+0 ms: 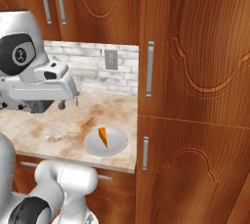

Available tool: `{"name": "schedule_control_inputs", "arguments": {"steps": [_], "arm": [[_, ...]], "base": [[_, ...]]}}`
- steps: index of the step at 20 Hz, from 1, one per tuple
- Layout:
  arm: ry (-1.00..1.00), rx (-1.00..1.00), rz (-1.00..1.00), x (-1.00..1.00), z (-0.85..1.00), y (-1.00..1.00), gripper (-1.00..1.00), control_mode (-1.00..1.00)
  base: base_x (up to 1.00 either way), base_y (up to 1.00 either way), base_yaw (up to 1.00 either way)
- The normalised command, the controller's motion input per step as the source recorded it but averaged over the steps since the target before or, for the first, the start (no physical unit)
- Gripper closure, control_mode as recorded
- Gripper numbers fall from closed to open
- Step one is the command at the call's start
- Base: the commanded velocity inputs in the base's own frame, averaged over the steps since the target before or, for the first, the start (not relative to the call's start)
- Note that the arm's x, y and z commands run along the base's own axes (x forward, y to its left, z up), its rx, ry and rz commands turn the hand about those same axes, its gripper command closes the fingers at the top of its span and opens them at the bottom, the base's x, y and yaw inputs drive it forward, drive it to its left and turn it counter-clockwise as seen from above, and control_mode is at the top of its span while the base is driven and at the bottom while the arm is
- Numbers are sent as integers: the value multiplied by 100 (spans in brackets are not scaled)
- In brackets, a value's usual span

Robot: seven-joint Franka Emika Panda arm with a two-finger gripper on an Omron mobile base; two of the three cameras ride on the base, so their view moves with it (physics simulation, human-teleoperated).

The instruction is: Pick the cheese from the counter and place it in the microwave. Then turn on the microwave.

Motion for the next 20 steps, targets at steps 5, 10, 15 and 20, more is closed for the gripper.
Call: {"name": "schedule_control_inputs", "arguments": {"steps": [5, 10, 15, 20], "arm": [[-4, 0, 15, 40, -54, -12, -100, -100], [-6, 0, 9, 23, -34, -5, -100, -100], [-4, 0, 8, 30, -32, -1, -100, -100], [-3, 0, 7, 29, -29, -1, -100, -100]], "base": [[0, 0, 0], [0, 0, 0], [0, 0, 0], [0, 0, 0]]}}
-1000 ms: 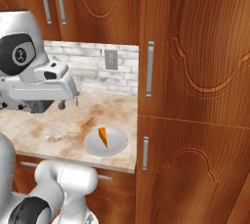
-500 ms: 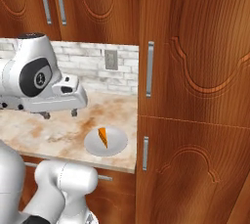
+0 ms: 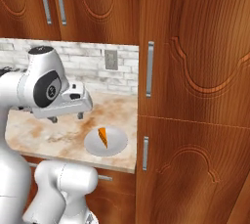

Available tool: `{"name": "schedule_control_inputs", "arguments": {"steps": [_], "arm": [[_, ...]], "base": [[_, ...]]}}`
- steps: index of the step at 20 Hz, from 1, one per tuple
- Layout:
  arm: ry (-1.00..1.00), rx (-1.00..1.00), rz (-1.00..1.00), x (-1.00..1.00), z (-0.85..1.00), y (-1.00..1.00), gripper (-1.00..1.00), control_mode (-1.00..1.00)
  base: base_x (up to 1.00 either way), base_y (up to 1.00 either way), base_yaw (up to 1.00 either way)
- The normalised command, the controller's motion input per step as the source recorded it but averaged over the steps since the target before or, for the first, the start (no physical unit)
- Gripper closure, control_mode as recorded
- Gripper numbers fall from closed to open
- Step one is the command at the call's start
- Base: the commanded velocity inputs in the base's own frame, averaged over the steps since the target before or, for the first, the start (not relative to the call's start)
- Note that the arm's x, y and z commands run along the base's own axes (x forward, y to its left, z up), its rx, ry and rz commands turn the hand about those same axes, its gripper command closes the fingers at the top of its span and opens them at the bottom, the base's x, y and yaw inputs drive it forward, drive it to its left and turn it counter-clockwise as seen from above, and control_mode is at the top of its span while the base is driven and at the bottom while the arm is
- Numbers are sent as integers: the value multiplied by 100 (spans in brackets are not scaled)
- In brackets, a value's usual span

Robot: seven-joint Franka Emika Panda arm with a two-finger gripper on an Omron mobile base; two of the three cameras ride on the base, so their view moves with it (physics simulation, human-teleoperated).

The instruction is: Pick the cheese from the counter and place it in the microwave. Then turn on the microwave.

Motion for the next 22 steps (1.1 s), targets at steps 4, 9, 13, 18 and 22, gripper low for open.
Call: {"name": "schedule_control_inputs", "arguments": {"steps": [4, 9, 13, 18, 22], "arm": [[-1, 0, 4, 22, -29, -2, -100, -100], [0, 0, 3, 28, -29, -3, -100, -100], [0, 0, 2, 26, -26, -8, -100, -100], [0, 0, 0, 26, -28, -9, -100, -100], [0, 0, 0, 25, -30, -9, -100, -100]], "base": [[0, 0, 0], [0, 0, 0], [0, 0, 0], [0, 0, 0], [0, 0, 0]]}}
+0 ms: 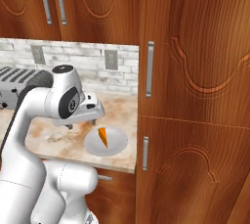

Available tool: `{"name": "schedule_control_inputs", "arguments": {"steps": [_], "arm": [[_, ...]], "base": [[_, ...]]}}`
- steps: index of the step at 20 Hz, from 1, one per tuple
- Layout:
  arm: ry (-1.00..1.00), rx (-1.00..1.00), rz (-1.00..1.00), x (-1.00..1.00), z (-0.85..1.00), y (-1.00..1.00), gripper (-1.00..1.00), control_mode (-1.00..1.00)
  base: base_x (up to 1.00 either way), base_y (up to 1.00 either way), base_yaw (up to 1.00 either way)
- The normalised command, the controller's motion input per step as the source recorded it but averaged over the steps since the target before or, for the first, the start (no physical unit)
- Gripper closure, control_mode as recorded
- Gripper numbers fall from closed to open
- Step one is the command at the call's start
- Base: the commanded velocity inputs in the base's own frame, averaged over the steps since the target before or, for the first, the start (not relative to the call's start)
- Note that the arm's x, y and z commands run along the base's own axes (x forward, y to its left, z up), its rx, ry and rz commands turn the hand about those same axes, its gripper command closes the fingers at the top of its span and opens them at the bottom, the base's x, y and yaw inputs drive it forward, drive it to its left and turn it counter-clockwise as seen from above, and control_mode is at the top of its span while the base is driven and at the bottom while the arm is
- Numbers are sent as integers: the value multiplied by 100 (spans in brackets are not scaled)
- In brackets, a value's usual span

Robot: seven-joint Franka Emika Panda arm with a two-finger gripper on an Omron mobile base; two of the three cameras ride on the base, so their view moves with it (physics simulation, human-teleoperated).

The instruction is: Pick the cheese from the counter and place it in the microwave. Then turn on the microwave.

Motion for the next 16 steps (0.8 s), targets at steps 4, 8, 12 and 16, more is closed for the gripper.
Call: {"name": "schedule_control_inputs", "arguments": {"steps": [4, 8, 12, 16], "arm": [[0, 0, 0, 24, -30, -5, -100, -100], [0, 0, 0, 19, -28, -1, -100, -100], [0, 2, 0, 26, -26, 0, -100, -100], [0, 2, 0, 25, -26, 0, -100, -100]], "base": [[0, 0, 0], [0, 0, 0], [0, 0, 0], [0, 0, 0]]}}
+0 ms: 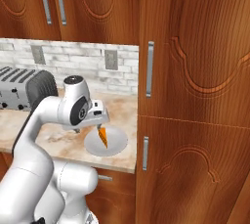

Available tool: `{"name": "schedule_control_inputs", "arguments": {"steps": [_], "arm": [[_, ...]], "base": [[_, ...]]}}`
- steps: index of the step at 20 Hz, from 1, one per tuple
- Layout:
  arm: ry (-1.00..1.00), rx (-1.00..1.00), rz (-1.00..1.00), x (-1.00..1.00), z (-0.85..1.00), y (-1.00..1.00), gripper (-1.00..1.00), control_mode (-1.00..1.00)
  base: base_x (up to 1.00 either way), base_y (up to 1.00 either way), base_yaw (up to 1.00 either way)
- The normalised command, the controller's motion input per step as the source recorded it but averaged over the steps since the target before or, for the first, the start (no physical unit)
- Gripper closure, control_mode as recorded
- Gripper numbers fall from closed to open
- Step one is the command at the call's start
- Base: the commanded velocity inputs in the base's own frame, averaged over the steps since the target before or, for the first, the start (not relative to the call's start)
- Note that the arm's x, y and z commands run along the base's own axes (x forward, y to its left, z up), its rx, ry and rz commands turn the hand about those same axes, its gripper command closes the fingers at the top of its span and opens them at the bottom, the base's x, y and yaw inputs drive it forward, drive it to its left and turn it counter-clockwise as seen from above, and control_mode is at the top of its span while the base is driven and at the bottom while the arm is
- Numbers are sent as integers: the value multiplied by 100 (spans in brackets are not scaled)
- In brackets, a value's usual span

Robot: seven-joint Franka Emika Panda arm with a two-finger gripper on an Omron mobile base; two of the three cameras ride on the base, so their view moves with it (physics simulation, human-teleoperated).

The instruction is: Pick the cheese from the counter and place it in the microwave. Then turn on the microwave.

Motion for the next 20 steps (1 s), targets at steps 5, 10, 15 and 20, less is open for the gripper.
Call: {"name": "schedule_control_inputs", "arguments": {"steps": [5, 10, 15, 20], "arm": [[0, 2, 0, 22, -29, 0, -100, -100], [0, 1, 0, 24, -24, -2, -100, -100], [0, 0, 0, 23, -18, -5, -100, -100], [0, 0, 0, 24, -19, -4, -100, -100]], "base": [[0, 0, 0], [0, 0, 0], [0, 0, 0], [0, 0, 0]]}}
